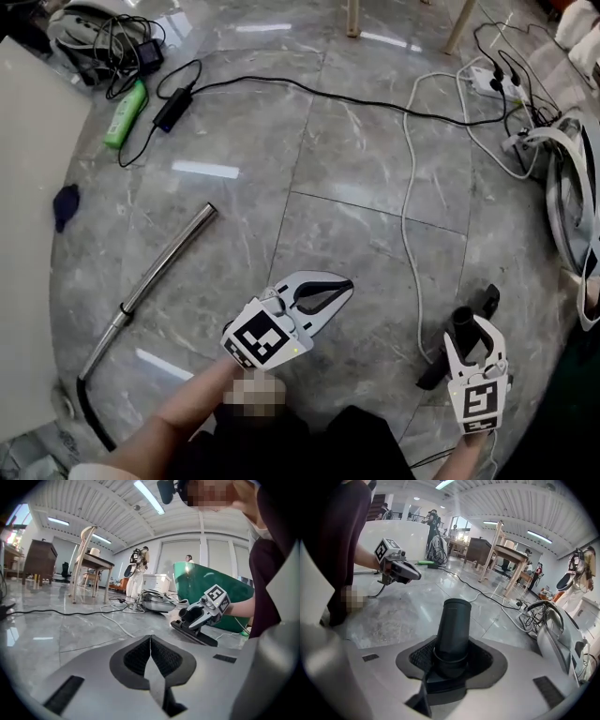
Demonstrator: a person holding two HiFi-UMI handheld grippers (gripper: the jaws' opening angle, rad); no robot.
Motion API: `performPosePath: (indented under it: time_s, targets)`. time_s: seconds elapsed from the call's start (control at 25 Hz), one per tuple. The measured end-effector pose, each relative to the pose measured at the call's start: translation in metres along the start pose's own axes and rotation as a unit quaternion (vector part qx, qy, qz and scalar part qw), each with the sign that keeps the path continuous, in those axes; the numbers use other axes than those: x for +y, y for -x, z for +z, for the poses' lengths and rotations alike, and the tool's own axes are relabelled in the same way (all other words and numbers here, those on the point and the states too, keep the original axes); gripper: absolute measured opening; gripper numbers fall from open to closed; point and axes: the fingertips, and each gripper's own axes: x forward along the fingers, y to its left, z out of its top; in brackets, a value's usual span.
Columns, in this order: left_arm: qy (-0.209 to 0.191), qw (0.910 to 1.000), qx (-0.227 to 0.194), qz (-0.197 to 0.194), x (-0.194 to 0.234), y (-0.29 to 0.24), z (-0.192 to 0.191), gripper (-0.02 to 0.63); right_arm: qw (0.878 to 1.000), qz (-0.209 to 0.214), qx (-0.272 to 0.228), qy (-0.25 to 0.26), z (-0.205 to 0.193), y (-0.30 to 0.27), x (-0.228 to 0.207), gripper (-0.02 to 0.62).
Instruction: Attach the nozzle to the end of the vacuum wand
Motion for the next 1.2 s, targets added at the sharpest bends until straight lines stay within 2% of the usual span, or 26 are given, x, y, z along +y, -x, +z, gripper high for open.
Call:
performPosePath:
  time_s: [0.16, 0.28, 0.36, 0.44, 0.52, 0.6, 0.72, 0.8, 0.88, 0.92, 1.0, 1.08, 1.12, 1.2]
  targets:
    - [0.054, 0.9957, 0.003, 0.076, 0.059, 0.046, -0.018, 0.011, 1.000, 0.007, 0.002, 0.007, -0.001, -0.005, 0.003, 0.195]
    - [0.090, 0.9812, 0.010, 0.170, 0.105, 0.104, -0.039, 0.012, 1.000, 0.022, -0.001, 0.019, 0.001, -0.015, 0.006, 0.195]
    - [0.083, 0.9661, 0.034, 0.242, 0.127, 0.144, -0.050, 0.030, 0.999, 0.031, -0.001, 0.024, 0.003, -0.021, 0.006, 0.195]
    - [0.053, 0.9516, 0.081, 0.292, 0.142, 0.178, -0.063, 0.127, 0.999, 0.030, 0.004, 0.022, 0.003, -0.021, 0.008, 0.195]
    - [0.030, 0.9352, 0.140, 0.324, 0.152, 0.211, -0.081, 0.199, 0.999, 0.029, 0.008, 0.021, 0.002, -0.020, 0.010, 0.195]
    - [0.023, 0.9157, 0.193, 0.352, 0.159, 0.244, -0.101, 0.251, 0.999, 0.032, 0.010, 0.022, 0.002, -0.021, 0.010, 0.195]
    - [0.016, 0.8870, 0.254, 0.385, 0.172, 0.283, -0.134, 0.292, 0.999, 0.035, 0.011, 0.030, 0.003, -0.024, 0.010, 0.195]
    - [0.011, 0.8731, 0.290, 0.391, 0.182, 0.297, -0.157, 0.301, 0.999, 0.038, 0.010, 0.036, 0.004, -0.024, 0.011, 0.195]
    - [-0.001, 0.8665, 0.323, 0.380, 0.191, 0.303, -0.176, 0.308, 0.998, 0.040, 0.005, 0.039, 0.006, -0.024, 0.011, 0.195]
    - [-0.006, 0.8676, 0.335, 0.367, 0.194, 0.303, -0.181, 0.308, 0.998, 0.041, 0.003, 0.040, 0.006, -0.024, 0.011, 0.195]
    - [-0.014, 0.8783, 0.348, 0.327, 0.198, 0.300, -0.183, 0.314, 0.998, 0.041, -0.001, 0.041, 0.007, -0.023, 0.010, 0.195]
    - [-0.027, 0.8885, 0.369, 0.271, 0.198, 0.292, -0.184, 0.311, 0.998, 0.040, -0.006, 0.039, 0.007, -0.020, 0.009, 0.195]
    - [-0.032, 0.8904, 0.385, 0.241, 0.197, 0.289, -0.186, 0.294, 0.998, 0.040, -0.008, 0.037, 0.006, -0.019, 0.008, 0.195]
    - [-0.028, 0.8873, 0.417, 0.196, 0.192, 0.282, -0.191, 0.228, 0.998, 0.040, -0.010, 0.037, 0.006, -0.018, 0.008, 0.195]
